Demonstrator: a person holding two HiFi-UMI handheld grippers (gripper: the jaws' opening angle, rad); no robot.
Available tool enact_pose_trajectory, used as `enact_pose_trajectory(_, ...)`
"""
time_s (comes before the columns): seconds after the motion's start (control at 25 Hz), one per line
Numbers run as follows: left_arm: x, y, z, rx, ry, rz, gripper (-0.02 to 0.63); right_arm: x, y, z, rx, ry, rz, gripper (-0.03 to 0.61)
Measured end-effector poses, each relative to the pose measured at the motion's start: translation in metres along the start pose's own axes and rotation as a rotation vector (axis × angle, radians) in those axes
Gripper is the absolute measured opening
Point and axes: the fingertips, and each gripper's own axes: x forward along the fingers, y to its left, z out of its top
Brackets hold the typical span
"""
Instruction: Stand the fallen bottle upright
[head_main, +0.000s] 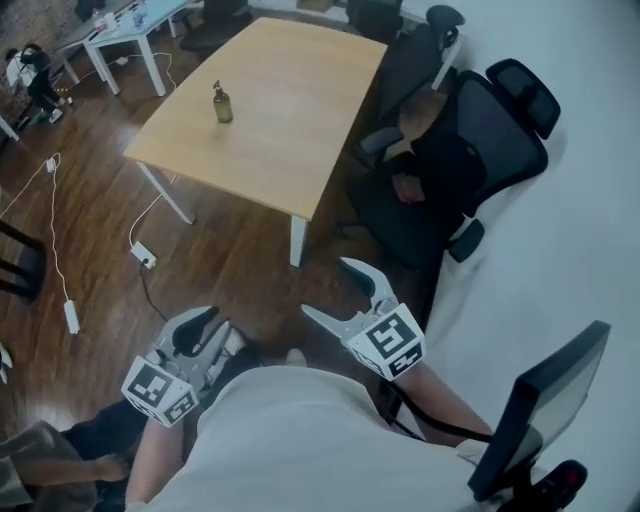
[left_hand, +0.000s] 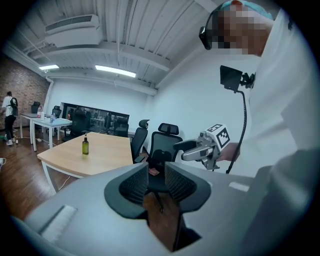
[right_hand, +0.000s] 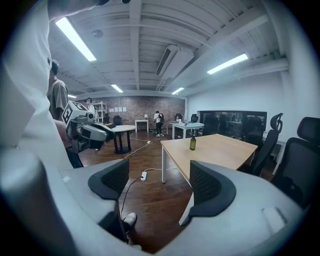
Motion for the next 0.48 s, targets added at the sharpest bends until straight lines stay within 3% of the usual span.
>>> enact_pose_trajectory(0.48,-0.0002,-0.0110,-0.0032,0.015,0.004,-0.013,0.098,-0.0113,0.0081,-0.0001,-0.003,-0.011,-0.011,0.385)
